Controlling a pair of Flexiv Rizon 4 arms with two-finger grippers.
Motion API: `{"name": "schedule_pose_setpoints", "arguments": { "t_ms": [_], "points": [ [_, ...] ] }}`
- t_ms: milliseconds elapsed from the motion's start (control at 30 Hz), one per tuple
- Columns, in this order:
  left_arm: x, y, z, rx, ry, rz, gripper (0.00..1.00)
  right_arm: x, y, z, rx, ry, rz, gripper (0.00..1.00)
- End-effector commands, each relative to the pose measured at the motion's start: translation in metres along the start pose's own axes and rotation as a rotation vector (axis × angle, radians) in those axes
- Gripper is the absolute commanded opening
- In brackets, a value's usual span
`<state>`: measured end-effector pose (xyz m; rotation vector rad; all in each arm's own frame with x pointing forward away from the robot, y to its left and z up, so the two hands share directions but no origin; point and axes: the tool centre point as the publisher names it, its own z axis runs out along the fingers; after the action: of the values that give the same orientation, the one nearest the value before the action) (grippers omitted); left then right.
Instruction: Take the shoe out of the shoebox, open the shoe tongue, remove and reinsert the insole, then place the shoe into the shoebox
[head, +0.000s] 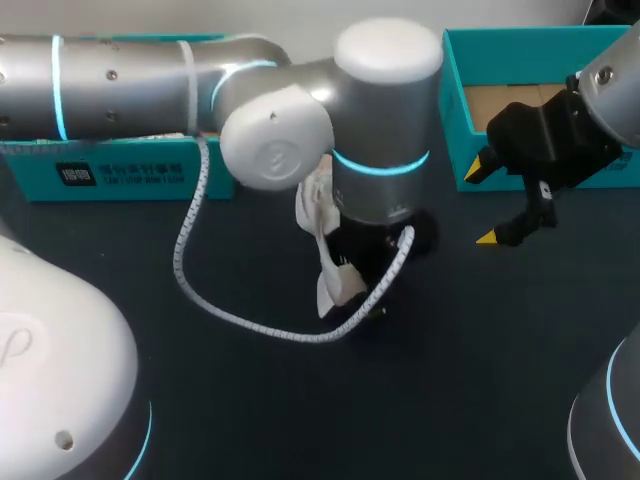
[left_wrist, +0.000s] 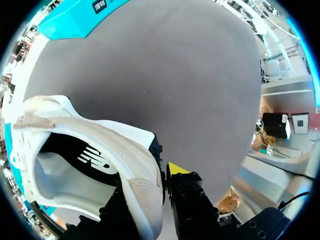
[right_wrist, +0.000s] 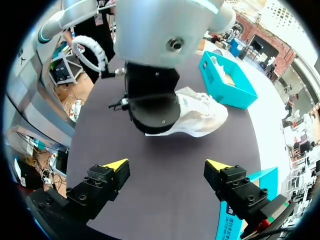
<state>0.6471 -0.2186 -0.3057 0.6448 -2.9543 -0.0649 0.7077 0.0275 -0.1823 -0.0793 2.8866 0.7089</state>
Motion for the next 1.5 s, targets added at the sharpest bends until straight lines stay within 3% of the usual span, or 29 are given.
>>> {"name": "schedule_pose_setpoints", "arguments": {
  "t_ms": [33, 300, 500, 933, 1300, 1500],
  "points": [
    [-0.011, 0.01, -0.055, -0.002, -0.004, -0.002, 0.0, -0.001, 0.0, 0.002, 0.002, 0.0, 0.0, 1.0],
    [-0.017, 0.017, -0.097, 0.015, -0.037, 0.055, 0.0, -0.001, 0.0, 0.002, 0.002, 0.0, 0.0, 1.0],
    [-0.016, 0.02, -0.112, 0.016, -0.046, 0.098, 0.0, -0.001, 0.0, 0.002, 0.002, 0.0, 0.0, 1.0],
    [-0.016, 0.02, -0.112, 0.016, -0.046, 0.098, 0.0, -0.001, 0.0, 0.002, 0.002, 0.0, 0.0, 1.0],
    [-0.114, 0.05, -0.137, 0.045, -0.095, 0.039, 0.0, -0.001, 0.0, 0.002, 0.002, 0.0, 0.0, 1.0],
    [-0.162, 0.078, -0.15, 0.041, -0.093, 0.01, 0.0, -0.001, 0.0, 0.002, 0.002, 0.0, 0.0, 1.0]
  ]
}}
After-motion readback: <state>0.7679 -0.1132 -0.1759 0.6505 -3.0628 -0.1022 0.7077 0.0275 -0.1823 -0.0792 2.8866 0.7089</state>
